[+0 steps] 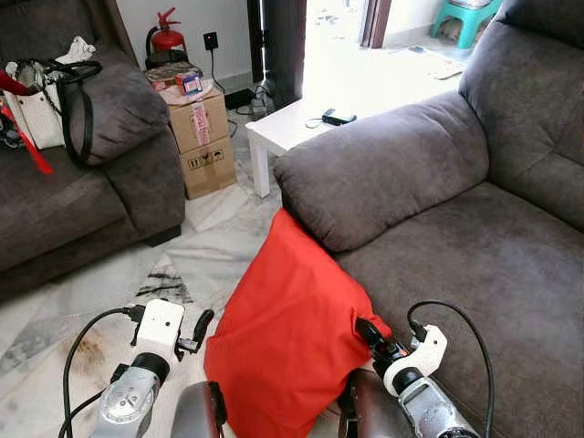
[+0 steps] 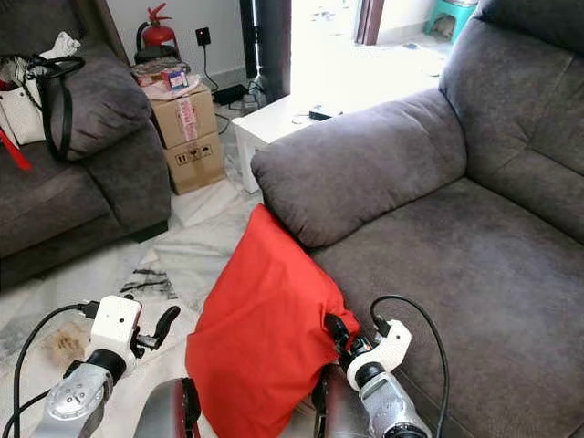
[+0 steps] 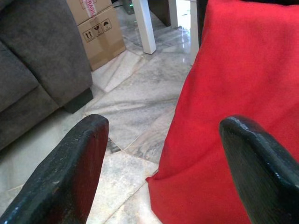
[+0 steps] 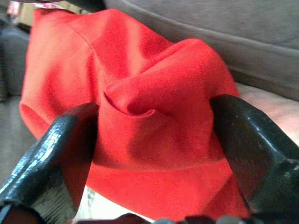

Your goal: Move the pillow to the sofa from floor

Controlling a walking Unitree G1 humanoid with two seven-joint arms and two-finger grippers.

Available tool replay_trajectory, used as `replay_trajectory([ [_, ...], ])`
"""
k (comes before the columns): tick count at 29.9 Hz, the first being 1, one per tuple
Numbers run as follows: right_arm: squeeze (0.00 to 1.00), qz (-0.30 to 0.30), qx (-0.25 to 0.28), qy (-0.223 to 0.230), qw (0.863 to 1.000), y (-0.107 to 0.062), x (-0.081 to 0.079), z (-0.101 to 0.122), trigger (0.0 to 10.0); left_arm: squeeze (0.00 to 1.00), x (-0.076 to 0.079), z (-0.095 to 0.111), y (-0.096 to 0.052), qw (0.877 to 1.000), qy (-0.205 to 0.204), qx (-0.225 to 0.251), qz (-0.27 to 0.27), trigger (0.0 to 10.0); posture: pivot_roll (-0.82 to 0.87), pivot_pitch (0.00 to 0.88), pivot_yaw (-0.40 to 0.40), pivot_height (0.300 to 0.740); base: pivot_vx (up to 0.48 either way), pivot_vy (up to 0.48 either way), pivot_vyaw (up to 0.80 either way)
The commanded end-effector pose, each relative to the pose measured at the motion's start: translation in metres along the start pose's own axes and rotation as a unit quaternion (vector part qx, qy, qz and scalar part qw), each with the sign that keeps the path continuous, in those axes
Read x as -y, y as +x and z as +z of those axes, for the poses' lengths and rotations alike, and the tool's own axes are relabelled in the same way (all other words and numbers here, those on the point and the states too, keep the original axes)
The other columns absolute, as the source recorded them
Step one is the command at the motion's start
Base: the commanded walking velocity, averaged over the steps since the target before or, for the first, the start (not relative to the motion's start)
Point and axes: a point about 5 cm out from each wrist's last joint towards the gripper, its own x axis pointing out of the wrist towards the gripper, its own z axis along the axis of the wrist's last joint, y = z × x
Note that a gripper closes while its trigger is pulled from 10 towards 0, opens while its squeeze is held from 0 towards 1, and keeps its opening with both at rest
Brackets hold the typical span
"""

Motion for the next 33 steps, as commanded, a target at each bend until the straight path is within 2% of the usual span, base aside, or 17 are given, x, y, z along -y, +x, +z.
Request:
replay_trajectory([
  [1, 0.00, 0.013, 0.000, 0.005, 1.000, 0.0025, -0.0043, 0.0004, 0.0, 0.00, -0.0021, -0.0009, -0.0015, 1.000, -0.006, -0.007, 0.007, 10.0, 0.10, 0.079, -0.025, 0.563, 0.000, 0.000, 0.00],
  [33, 0.00, 0.051, -0.004, -0.004, 0.999, 0.0015, -0.0072, 0.0019, 0.0, 0.00, 0.0015, -0.0007, 0.0078, 1.000, -0.017, -0.007, 0.003, 10.0, 0.09, 0.056, -0.030, 0.563, 0.000, 0.000, 0.00],
])
